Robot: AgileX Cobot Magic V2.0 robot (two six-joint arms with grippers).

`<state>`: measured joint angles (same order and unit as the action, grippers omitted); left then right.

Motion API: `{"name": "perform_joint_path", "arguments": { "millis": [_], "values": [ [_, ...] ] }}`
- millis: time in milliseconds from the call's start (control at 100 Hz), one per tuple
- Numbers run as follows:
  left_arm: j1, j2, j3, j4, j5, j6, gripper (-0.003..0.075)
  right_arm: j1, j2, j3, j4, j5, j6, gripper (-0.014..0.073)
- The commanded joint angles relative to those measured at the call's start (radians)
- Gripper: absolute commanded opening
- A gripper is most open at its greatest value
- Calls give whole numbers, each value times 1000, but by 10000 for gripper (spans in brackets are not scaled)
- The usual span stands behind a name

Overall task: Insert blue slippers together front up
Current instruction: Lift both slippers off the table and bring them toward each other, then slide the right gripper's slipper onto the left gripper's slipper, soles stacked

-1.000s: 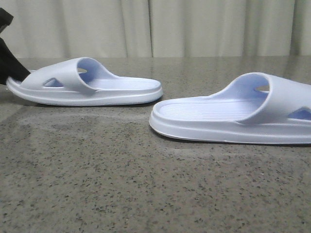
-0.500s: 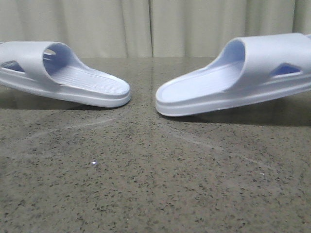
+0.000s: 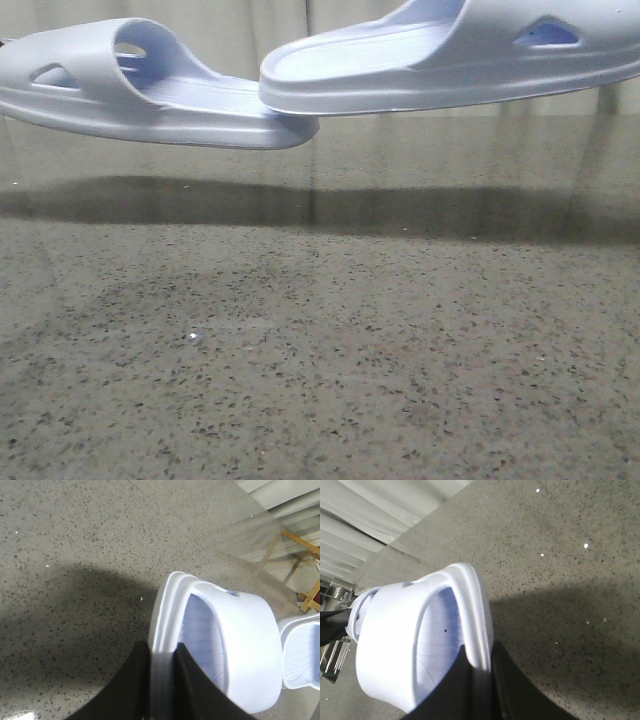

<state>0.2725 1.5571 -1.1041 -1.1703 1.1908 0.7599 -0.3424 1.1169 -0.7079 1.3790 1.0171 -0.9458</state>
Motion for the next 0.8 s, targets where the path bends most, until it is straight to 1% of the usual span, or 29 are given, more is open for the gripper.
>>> {"name": "perform_joint_path", "arguments": {
  "millis": [0, 260, 590, 680, 790],
  "values": [
    [-13, -43, -27, -90, 76, 3, 15, -4, 2, -34, 112, 31, -34, -104],
    [-32, -43, -25, -113, 76, 3, 15, 20, 114, -34, 208, 55, -143, -104],
    [-32, -43, -25, -169, 76, 11, 15, 20, 288, -34, 322, 167, -275, -104],
    [-32, -43, -25, -189, 76, 18, 15, 30, 330, -46, 330, 196, -297, -104],
    [-34, -43, -25, -205, 76, 19, 15, 74, 377, -81, 328, 201, -312, -104]
  ]
}}
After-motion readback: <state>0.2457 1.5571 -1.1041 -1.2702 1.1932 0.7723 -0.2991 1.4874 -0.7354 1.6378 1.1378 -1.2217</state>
